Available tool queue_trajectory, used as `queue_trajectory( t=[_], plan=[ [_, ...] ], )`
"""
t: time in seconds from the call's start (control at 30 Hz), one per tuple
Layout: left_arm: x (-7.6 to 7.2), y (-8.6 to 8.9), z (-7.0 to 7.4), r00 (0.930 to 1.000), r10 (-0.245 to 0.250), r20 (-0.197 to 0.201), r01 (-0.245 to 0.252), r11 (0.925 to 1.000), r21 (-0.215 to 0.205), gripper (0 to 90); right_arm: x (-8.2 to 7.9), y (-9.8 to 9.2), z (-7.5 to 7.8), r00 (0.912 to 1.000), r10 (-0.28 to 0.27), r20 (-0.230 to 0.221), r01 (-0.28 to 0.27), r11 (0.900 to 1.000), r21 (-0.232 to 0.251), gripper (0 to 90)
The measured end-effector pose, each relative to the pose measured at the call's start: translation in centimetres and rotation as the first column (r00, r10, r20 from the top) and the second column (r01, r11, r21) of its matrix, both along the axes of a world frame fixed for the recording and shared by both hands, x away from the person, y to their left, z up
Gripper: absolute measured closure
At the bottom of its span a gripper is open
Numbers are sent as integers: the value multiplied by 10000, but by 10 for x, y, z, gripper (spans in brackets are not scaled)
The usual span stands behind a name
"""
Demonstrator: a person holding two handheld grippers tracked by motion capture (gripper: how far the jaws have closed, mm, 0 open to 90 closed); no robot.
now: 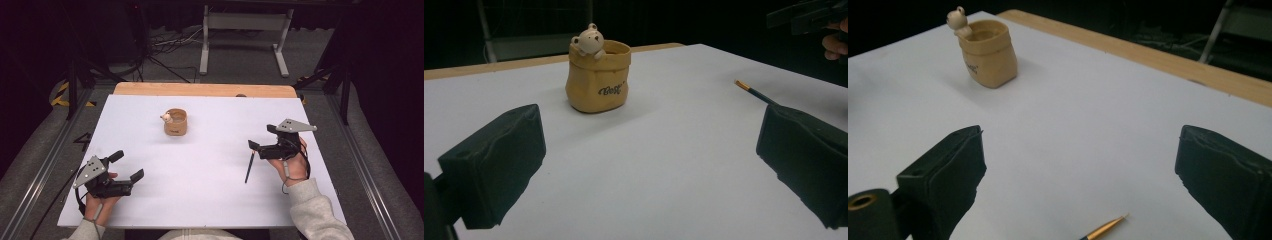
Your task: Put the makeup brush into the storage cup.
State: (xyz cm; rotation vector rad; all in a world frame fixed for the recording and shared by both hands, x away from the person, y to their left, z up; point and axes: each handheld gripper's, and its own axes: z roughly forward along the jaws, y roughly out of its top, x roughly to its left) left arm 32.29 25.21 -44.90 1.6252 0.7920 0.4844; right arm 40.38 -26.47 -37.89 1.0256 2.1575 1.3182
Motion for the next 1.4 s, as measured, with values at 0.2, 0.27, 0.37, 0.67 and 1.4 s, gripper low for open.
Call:
queue_trajectory(
  t=[0.2,0.27,0.37,0.67,1.4],
  plan=[
    [0,0,0,10000,15,-64,-15,10000,19,3,12,2,6,9906,-205,-1354,136,9986,-515,72],
    [0,0,0,10000,35,-75,-35,10000,23,3,16,3,7,9830,-358,-1798,205,9961,-862,72],
    [1,0,0,10000,44,-81,-43,10000,42,4,22,5,11,9710,-537,-2329,220,9904,-1368,72],
    [0,0,0,9999,83,-108,-83,9999,75,4,33,13,14,9354,-833,-3435,39,9742,-2256,72],
    [1,-1,0,9998,121,-181,-118,9998,175,5,56,28,5,8261,-1716,-5368,-509,9259,-3743,95]
  ],
)
